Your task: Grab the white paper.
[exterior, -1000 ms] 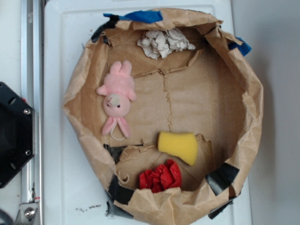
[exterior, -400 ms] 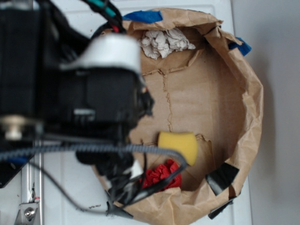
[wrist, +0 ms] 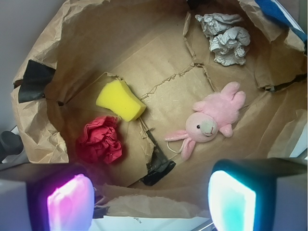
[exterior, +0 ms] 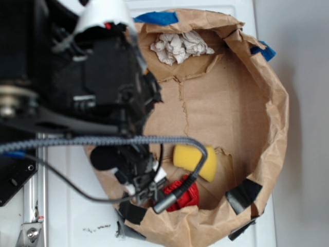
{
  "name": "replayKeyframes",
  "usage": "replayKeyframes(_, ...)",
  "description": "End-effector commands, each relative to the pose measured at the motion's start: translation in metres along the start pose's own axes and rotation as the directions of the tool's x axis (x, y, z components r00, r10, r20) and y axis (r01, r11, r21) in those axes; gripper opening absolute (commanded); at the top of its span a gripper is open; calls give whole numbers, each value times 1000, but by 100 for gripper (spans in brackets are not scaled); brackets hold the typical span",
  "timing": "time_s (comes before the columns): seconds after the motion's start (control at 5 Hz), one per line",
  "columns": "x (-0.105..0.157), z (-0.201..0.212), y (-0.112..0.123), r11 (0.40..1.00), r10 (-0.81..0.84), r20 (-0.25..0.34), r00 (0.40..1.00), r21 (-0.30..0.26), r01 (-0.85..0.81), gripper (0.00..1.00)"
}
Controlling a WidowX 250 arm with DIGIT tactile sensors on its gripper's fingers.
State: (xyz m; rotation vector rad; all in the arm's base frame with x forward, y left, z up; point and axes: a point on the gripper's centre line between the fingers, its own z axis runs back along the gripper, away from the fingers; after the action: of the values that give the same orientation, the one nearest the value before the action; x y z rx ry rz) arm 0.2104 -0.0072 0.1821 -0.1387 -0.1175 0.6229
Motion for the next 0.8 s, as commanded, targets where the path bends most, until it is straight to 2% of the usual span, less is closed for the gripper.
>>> replayKeyframes(0.0, 22, -15, 10, 984, 166, 218, 962, 23, -175, 100)
replayKeyframes(0.2, 37, -37, 10, 961, 266, 247, 932, 3, -275, 100)
replayKeyframes(0.4, 59, -54, 14, 931, 337, 263, 904, 53, -362, 100)
replayKeyframes(0.6, 75, -62, 20, 921, 371, 290, 882, 7, -389, 100)
